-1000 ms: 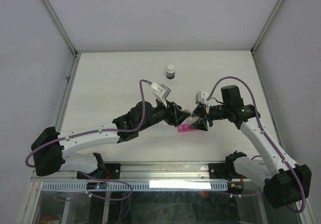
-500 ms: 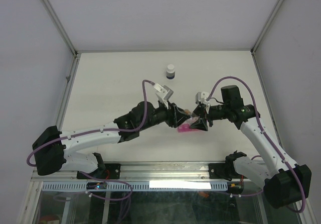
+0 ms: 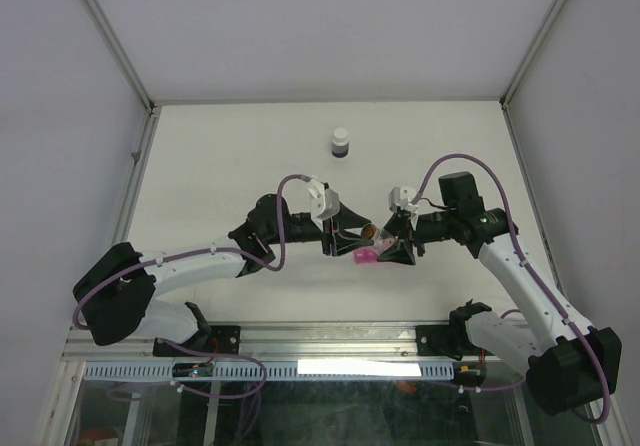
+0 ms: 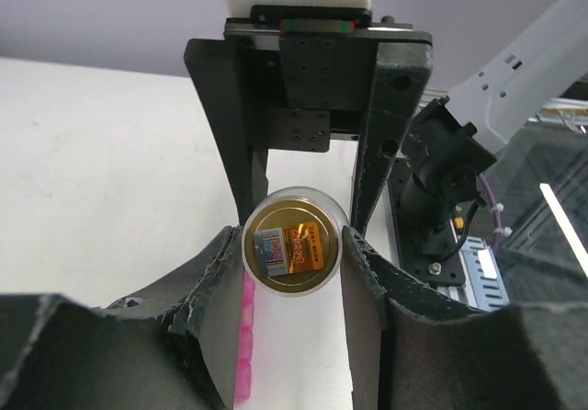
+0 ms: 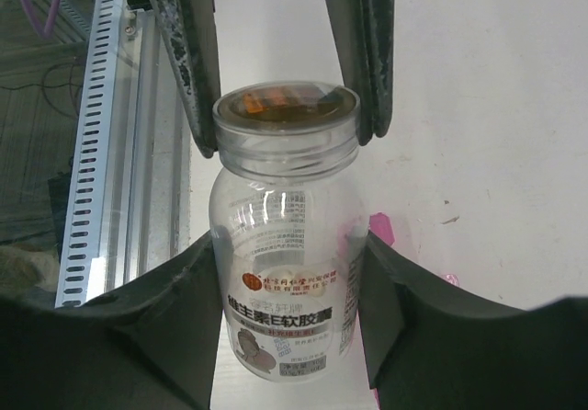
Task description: Sort the pills into containers
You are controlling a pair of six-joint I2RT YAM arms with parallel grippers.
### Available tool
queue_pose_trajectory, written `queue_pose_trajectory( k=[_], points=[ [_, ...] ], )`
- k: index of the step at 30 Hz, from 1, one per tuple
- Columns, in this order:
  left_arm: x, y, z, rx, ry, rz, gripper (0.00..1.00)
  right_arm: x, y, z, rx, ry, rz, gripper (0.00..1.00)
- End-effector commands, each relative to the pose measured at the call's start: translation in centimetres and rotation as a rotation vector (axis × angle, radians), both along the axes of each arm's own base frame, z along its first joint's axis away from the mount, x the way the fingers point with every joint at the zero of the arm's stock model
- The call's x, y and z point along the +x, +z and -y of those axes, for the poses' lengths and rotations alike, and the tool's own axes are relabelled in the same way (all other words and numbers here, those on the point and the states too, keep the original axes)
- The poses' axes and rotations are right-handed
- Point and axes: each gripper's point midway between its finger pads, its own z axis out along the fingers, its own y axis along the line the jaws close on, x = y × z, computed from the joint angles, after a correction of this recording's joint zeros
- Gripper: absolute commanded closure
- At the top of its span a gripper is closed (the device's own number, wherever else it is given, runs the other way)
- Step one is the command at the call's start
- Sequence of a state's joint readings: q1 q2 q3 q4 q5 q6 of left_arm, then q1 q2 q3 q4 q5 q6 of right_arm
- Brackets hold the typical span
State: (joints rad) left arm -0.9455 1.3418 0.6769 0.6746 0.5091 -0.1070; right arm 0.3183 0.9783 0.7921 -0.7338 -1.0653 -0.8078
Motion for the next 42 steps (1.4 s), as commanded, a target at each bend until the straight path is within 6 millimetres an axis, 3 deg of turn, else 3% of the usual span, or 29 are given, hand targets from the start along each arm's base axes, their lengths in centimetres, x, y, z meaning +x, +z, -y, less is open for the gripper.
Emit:
queue_pose_trajectory(
  k=[1,2,6,7,8,14,18,22,27,34,42],
  points=[
    [-2.8,0.0,-0.3,-0.032,-0.209,0.2,0.7,0.6,2.8,-0.6,0.075,0.035,0.115,1.0],
    [-2.2,0.3,-0.5,-0.051,-0.162,0.193,0.55,0.6,2.8,-0.6,0.073,0.035,0.118,1.0],
    [-1.6,2.5,-3.1,-0.22,0.0,0.172,0.11,0.6,2.7,-0.6,0.072,0.037,0.115,1.0],
    [-1.5,3.1,-3.9,-0.264,0.035,0.149,0.03,0.6,2.6,-0.6,0.071,0.036,0.111,1.0],
    [-1.4,3.4,-4.7,-0.297,0.069,0.12,0.01,0.7,2.6,-0.6,0.069,0.037,0.11,1.0],
    [-0.1,3.7,-8.1,-0.4,0.251,-0.186,0.01,0.8,2.4,-0.4,0.07,0.032,0.105,1.0],
    [0.2,4.4,-9.1,-0.445,0.295,-0.318,0.03,0.9,2.3,-0.4,0.069,0.03,0.105,1.0],
    [2.1,4.2,-7.5,-0.308,0.504,-0.403,0.12,0.9,2.3,-0.3,0.067,0.028,0.105,1.0],
    [2.0,3.8,-5.3,-0.165,0.612,-0.366,0.15,1.1,2.2,-0.3,0.059,0.022,0.105,1.0],
    [2.1,3.8,-2.5,-0.1,0.584,-0.352,0.15,1.1,2.3,-0.3,0.056,0.02,0.115,1.0],
    [1.7,3.7,-0.5,-0.071,0.528,-0.366,0.23,1.2,2.1,-0.3,0.05,0.019,0.11,1.0]
  ],
)
